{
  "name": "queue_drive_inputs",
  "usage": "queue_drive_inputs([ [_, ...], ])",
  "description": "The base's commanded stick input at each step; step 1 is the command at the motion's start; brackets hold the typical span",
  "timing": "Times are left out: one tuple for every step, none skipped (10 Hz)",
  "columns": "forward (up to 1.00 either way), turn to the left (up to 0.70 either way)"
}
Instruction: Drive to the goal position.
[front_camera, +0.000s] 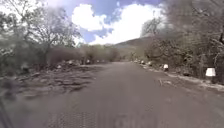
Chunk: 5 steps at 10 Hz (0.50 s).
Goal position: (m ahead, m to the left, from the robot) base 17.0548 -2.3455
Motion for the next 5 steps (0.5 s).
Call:
queue_drive_inputs([
  [0.7,0.0],
  [0.7,0.0],
  [0.7,0.0],
  [0.7,0.0],
  [0.7,0.0],
])
